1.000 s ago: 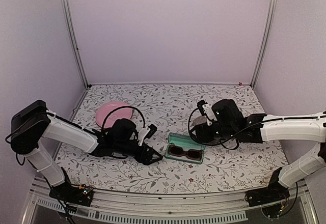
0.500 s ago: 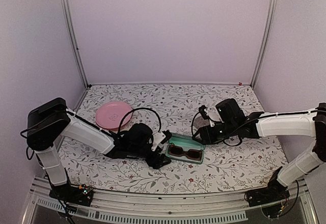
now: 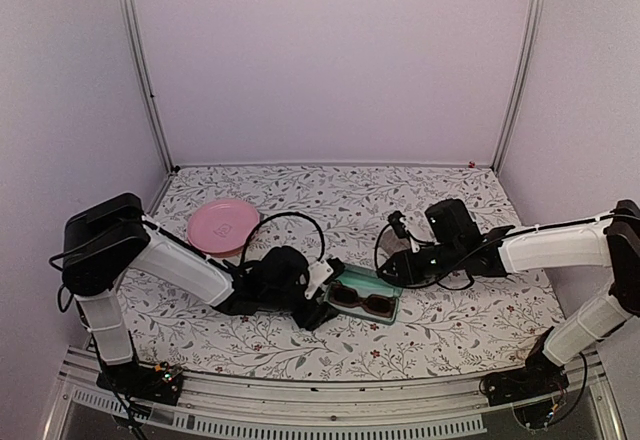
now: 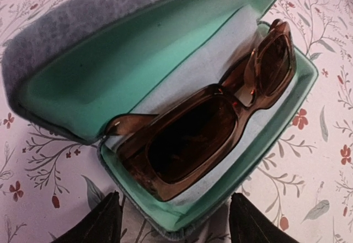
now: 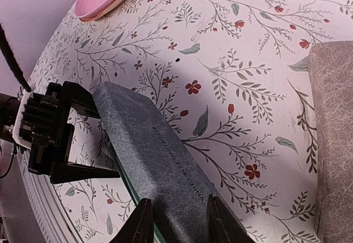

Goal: Organize the sunglasses
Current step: Close the case with sunglasses at the center of the board.

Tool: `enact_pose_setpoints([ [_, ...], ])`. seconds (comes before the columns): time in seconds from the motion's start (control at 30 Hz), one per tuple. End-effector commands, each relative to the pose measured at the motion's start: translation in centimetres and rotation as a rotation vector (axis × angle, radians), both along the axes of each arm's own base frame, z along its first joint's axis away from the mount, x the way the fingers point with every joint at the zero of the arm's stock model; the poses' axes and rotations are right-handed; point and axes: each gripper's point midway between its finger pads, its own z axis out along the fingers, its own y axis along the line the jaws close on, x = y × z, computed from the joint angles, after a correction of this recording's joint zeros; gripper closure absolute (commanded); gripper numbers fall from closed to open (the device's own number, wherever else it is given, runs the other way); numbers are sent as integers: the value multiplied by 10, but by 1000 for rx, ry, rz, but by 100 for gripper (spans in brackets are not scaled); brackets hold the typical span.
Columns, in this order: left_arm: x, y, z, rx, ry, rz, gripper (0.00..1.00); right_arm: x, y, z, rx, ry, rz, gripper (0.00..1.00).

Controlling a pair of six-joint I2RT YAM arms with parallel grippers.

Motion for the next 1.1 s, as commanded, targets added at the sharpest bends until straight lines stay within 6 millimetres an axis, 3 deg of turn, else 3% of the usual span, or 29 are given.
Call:
enact_pose_setpoints([
  [0.0, -10, 11, -32, 85, 38, 8, 34, -12, 1, -9, 31, 49, 13, 68],
  [0.67, -13, 17, -40, 19, 63, 57, 41, -53, 20, -26, -51, 13, 29, 76],
  [1.07, -19, 20, -41, -5, 88, 62, 42, -65, 24, -44, -111, 29, 26, 76],
])
